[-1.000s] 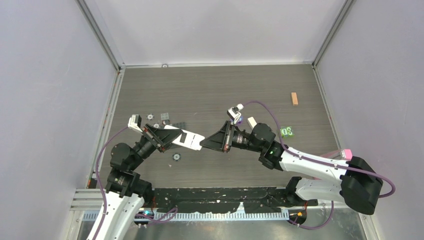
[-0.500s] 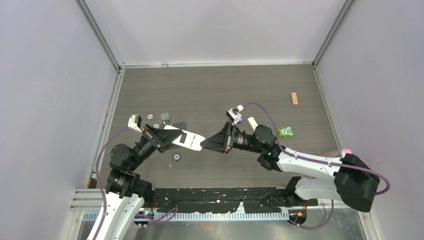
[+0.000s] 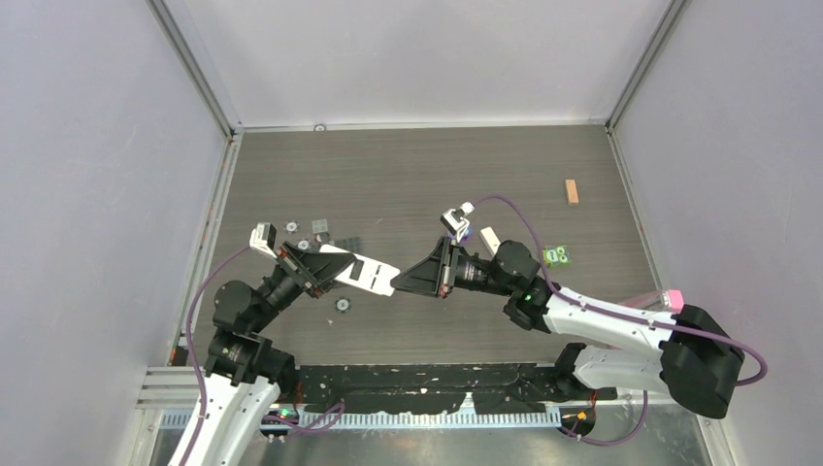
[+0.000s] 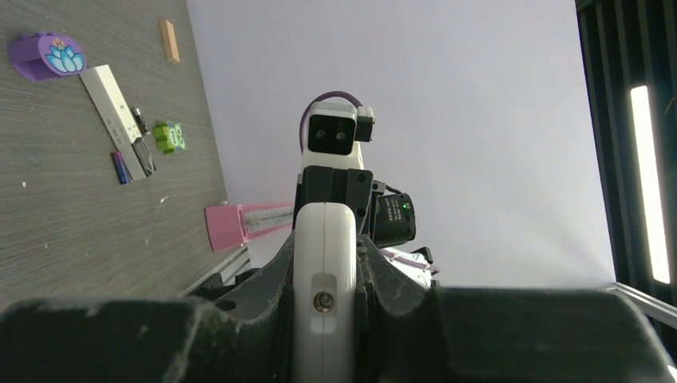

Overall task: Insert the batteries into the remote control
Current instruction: Load the battery cover into the remote control.

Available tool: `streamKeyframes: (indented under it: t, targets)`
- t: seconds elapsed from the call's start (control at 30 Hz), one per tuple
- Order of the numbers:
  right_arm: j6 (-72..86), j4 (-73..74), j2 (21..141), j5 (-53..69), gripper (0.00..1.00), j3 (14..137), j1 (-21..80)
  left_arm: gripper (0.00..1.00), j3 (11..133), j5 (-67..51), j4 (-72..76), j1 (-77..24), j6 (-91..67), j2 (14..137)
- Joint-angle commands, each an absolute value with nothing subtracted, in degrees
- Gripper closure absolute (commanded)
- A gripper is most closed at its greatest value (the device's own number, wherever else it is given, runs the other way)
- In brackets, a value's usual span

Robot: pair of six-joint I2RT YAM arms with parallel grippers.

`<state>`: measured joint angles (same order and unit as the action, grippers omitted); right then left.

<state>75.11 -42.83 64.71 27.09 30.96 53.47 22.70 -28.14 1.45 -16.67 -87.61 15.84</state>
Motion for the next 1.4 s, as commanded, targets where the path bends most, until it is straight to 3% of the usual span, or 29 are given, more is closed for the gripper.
streamKeyframes:
  t: [0.0, 1.13, 1.37]
  targets:
    - [72.6, -36.2, 63.4, 28.6, 0.95, 30.1, 53.3, 1.0, 26.2, -27.2, 9.7, -16.8, -89.7, 14.5]
    - [69.7, -37.0, 61.5, 29.8, 0.94, 31.2, 52.8, 1.0, 28.2, -26.7, 8.3, -16.8, -87.1, 14.2]
    - [61.6, -30.2, 60.3, 31.1, 0.95, 34.1, 52.8, 1.0, 28.6, -27.1, 8.7, -16.8, -86.9, 14.7]
